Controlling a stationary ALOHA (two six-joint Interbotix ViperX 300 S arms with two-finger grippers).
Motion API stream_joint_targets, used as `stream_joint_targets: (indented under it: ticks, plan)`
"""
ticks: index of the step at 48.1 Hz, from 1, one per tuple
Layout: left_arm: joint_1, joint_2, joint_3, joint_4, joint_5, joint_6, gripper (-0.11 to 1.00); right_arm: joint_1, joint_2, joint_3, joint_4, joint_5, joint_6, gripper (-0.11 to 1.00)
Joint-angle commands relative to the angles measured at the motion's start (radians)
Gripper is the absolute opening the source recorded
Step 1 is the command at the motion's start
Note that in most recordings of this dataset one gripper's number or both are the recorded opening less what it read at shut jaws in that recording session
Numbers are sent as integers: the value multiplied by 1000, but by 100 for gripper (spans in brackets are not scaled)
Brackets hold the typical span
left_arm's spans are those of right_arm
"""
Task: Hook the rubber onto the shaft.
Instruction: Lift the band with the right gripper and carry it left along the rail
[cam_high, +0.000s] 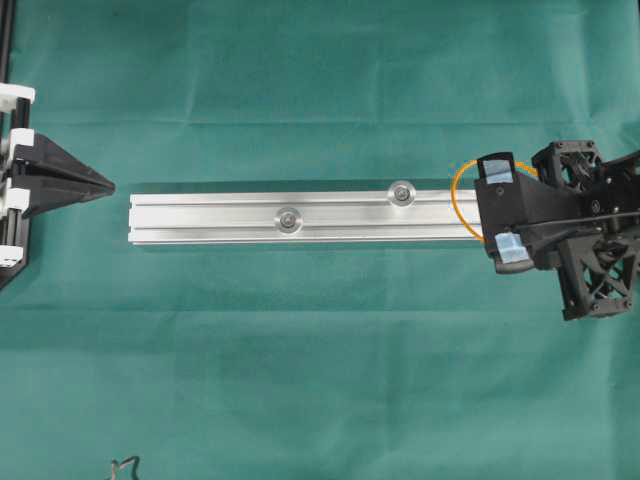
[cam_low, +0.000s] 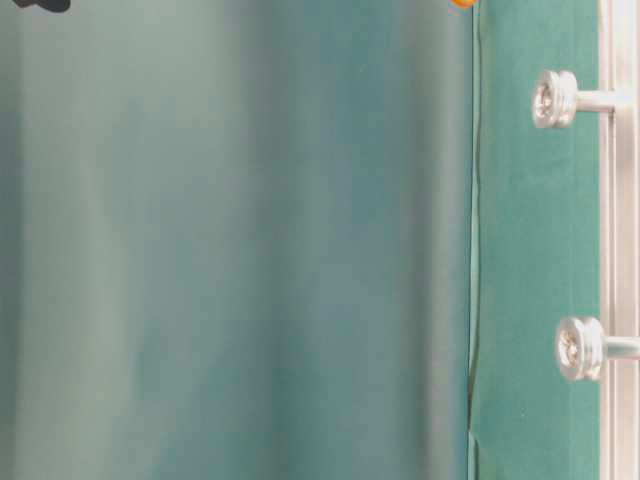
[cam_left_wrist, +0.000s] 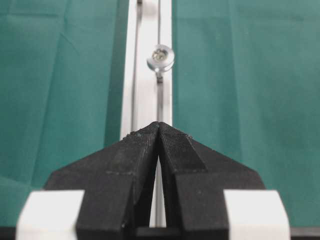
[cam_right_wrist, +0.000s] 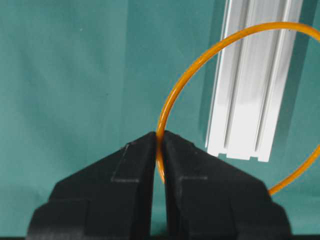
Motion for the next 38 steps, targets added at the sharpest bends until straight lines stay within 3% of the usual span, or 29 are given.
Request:
stream_joint_targets:
  ticks: [1,18,38]
  plan:
    - [0,8,-25,3,-5,0,0,0,-11,-28,-2,0,3,8]
    - [2,8,-25,2,-5,0,0,0,23,-52,-3,-9,2,8]
    - [2,8,-25,2,-5,-2,0,-5,133,-149,-34,-34,2,8]
